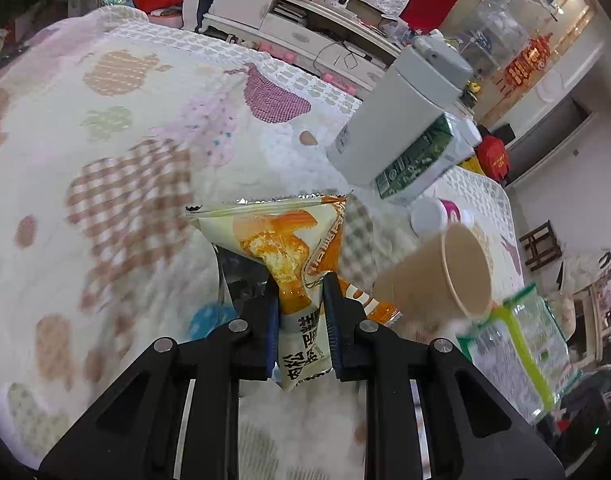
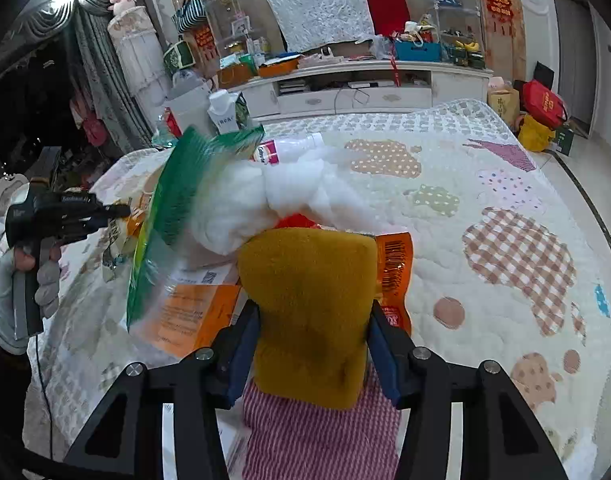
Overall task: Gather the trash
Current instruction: 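Carry the snack bag and sponge with both tools over the black trash bin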
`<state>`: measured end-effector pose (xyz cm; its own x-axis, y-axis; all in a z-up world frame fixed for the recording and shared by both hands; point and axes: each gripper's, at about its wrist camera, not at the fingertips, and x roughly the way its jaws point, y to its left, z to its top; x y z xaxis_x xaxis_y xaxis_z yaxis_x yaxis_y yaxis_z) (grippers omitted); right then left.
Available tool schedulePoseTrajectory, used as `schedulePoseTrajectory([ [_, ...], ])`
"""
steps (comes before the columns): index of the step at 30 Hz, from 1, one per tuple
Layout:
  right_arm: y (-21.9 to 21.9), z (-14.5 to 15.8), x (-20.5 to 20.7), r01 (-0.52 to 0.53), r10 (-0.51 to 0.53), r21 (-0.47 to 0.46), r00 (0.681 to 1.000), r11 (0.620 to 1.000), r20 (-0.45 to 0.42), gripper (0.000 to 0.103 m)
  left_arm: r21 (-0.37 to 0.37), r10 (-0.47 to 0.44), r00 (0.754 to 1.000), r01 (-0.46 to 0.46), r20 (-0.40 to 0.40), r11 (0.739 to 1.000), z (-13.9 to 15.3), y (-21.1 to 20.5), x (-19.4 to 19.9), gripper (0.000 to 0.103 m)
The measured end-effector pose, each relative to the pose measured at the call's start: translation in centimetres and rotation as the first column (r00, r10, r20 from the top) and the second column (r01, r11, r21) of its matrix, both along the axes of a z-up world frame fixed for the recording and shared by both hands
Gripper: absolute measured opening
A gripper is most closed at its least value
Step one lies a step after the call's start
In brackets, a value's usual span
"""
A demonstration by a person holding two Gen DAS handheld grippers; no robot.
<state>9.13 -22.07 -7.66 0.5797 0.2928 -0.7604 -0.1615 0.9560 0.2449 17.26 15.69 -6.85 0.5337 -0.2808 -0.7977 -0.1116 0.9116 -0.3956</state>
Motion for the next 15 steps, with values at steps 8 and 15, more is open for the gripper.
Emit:
schedulePoseTrajectory([
  [8, -3.0, 2.0, -3.2, 0.037, -0.037, 0.005, 0.999, 0.999, 0.005, 0.050, 0.049, -0.040, 0.998, 0.038, 0.040, 0.998, 2.8, 0.4, -7.2, 0.018],
  [15, -5.1, 3.1, -5.4, 0.077, -0.077, 0.021, 0.997, 0.997, 0.019, 0.050, 0.079, -0.136, 0.987, 0.129, 0.089, 0.988, 5.3, -3.2, -12.0, 0.018],
])
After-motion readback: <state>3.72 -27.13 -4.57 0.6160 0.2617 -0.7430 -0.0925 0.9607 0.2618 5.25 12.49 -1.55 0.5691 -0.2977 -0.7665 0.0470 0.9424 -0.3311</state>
